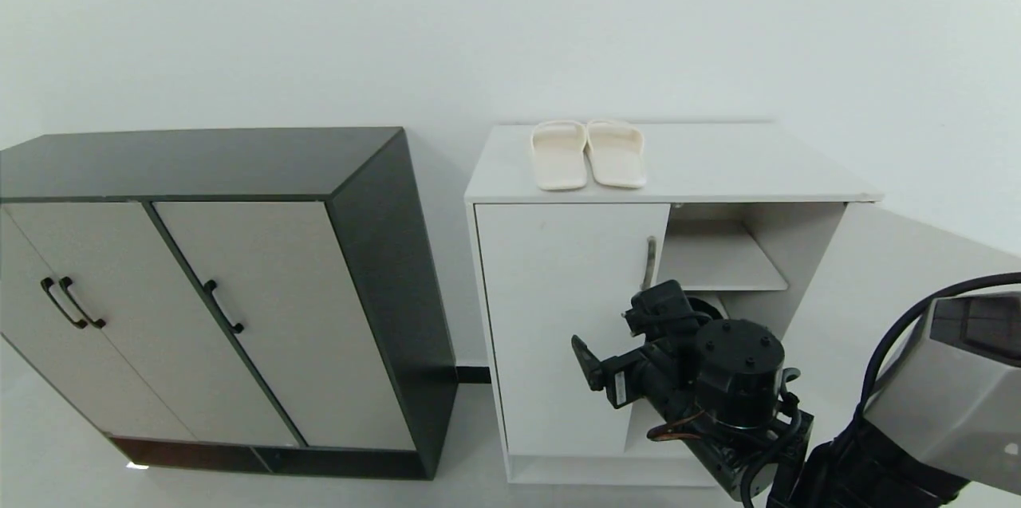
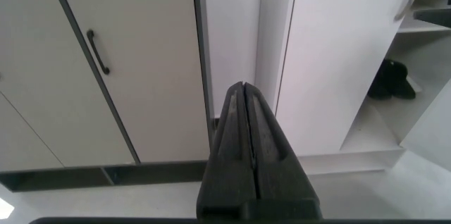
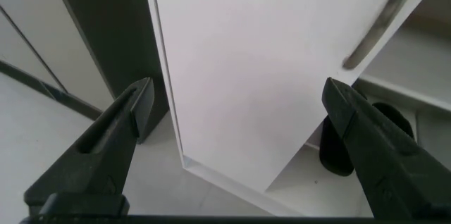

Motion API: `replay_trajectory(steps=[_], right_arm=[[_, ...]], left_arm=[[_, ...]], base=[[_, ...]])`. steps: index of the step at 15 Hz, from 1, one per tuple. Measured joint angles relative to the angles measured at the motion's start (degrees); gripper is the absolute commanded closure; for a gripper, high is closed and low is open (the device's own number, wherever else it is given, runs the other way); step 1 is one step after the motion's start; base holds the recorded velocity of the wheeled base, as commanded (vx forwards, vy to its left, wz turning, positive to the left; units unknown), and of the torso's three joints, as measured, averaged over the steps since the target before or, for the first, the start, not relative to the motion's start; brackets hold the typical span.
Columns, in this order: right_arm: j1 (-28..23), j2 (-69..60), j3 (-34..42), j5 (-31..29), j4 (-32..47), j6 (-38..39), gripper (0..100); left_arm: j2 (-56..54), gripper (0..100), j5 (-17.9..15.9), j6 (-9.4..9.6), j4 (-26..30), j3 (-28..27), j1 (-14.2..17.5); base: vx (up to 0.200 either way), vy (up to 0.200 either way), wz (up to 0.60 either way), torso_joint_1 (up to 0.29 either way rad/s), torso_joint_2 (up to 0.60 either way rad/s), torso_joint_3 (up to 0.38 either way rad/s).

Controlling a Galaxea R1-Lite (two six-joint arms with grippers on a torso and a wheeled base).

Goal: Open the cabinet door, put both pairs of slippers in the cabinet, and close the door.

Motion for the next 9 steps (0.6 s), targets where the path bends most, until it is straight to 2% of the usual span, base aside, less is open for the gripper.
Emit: replay_trajectory(steps=[7, 9], right_arm=[[-0.83, 0.02, 0.11, 0.02, -0.11, 0.18, 0], [-1.02, 0.09, 0.07, -0.05, -0.26, 0.16, 0]], left_arm=[[0.00, 100, -0.02, -0.02, 0.02, 0.00, -0.02], [0.00, 100, -0.02, 0.00, 0.00, 0.00, 0.00]], base=[[0.000, 0.000, 0.00, 0.229, -0.54, -0.313], [0.000, 0.000, 0.00, 0.098, -0.22, -0.132]])
